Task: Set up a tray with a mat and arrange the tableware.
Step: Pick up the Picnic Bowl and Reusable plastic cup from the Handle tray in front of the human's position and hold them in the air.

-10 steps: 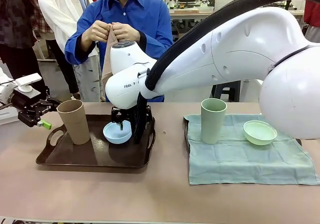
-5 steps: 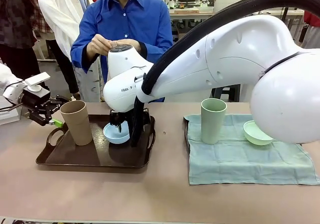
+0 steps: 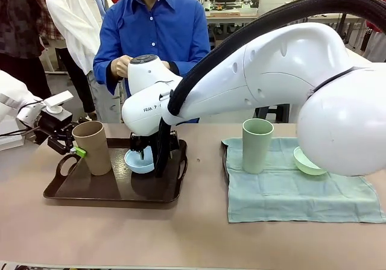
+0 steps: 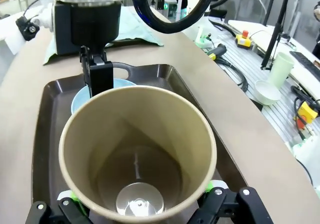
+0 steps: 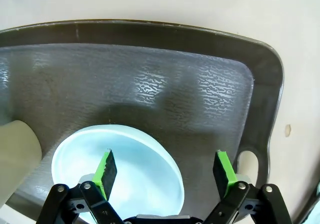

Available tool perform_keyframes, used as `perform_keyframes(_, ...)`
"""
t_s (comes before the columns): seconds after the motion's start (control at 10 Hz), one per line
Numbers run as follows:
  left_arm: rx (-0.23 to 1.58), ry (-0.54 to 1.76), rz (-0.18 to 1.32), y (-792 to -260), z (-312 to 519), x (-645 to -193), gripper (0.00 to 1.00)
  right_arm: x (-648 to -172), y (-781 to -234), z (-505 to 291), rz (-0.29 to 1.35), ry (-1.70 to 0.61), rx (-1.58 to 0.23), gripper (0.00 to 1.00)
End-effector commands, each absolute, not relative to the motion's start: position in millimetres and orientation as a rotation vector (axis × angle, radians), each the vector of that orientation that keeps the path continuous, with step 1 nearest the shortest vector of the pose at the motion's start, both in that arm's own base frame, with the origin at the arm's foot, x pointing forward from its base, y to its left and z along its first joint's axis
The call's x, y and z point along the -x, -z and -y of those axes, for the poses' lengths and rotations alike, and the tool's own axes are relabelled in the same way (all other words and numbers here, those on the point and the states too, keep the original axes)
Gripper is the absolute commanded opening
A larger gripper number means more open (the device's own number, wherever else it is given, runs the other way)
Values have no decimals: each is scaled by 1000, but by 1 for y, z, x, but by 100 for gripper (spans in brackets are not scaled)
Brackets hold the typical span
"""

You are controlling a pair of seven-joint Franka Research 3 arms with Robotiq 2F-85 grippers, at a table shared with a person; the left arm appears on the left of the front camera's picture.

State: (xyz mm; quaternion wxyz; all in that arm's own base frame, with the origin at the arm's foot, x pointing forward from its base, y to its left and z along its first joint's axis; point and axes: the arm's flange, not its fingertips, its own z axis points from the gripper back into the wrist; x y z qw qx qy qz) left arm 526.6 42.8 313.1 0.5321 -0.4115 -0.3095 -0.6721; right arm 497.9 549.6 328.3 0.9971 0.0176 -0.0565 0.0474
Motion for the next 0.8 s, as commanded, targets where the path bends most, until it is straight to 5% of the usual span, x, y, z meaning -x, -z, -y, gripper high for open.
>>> perform_keyframes(0.0, 956, 1612, 724, -313, -33, -517, 100, -500, -328, -555, 140, -82, -28, 100)
perform_keyframes(0.2, 955, 1618, 712, -310, -27, -518, 100, -501, -329, -554, 150, -88, -36, 100)
perform_keyframes(0.3, 940, 1613, 708, -308, -26, -518, 50, -500, -330, -553, 155, -96, -44, 100)
perform_keyframes(0.4, 937, 1613, 705, -308, -25, -518, 46, -498, -332, -553, 161, -99, -51, 69)
perform_keyframes(0.5, 929, 1609, 699, -307, -25, -520, 0, -494, -336, -552, 172, -101, -50, 66)
perform_keyframes(0.6, 927, 1604, 693, -306, -26, -521, 0, -490, -340, -552, 183, -107, -55, 35)
perform_keyframes(0.7, 923, 1602, 692, -307, -25, -522, 0, -488, -342, -551, 189, -105, -54, 32)
